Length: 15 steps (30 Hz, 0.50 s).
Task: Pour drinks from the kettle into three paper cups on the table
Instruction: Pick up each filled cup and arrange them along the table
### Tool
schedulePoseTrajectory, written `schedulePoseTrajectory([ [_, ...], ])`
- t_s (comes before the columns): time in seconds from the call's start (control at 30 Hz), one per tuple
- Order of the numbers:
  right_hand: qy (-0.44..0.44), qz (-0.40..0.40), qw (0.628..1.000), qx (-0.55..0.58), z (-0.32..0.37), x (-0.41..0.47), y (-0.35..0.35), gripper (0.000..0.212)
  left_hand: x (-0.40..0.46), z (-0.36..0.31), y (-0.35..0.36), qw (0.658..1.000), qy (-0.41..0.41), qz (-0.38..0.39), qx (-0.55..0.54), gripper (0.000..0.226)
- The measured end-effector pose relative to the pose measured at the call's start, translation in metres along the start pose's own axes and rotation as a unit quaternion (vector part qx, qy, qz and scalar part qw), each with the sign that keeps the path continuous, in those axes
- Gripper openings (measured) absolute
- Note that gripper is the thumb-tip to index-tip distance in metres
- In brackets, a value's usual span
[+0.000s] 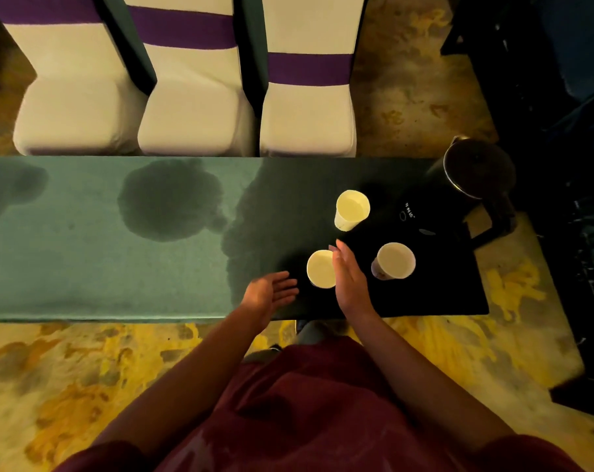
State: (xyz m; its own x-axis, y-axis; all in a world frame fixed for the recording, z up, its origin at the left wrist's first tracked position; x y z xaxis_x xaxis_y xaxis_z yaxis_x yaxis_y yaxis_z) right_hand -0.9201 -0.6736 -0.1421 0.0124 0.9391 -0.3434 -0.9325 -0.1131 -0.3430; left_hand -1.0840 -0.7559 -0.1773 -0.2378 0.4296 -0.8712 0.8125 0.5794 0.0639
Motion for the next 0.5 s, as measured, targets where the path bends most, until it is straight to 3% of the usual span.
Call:
schedulePoseTrajectory([
  [0.23, -0.004, 0.012, 1.000, 0.019, -0.026, 0.014, 0.009, 0.024, 0.024, 0.002, 0.011, 0.999, 0.040, 0.006, -0.031, 0.041],
  [0.4, -0.047, 0.012, 0.998, 0.037, -0.030, 0.019, 0.014, 0.037, 0.031, 0.008, 0.012, 0.998, 0.047, 0.015, -0.041, 0.040],
  [0.5, -0.043, 0.006, 0.998, 0.043, -0.031, 0.024, 0.016, 0.029, 0.035, 0.008, 0.020, 0.997, 0.061, 0.023, -0.030, 0.038],
])
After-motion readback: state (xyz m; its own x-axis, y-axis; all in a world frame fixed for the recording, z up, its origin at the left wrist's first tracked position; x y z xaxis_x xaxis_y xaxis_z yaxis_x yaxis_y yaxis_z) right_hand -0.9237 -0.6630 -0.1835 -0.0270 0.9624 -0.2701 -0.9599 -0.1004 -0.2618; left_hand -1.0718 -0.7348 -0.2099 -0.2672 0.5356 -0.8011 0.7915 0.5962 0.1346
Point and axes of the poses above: each hand's wrist, its own x-axis towards the middle knuckle, its own y-axis out of the palm, z = x × y, the point moved 8 cm from there along x, towards the middle knuckle, and after that the axes turned 7 degrees about -z, right-handed, at the moved point
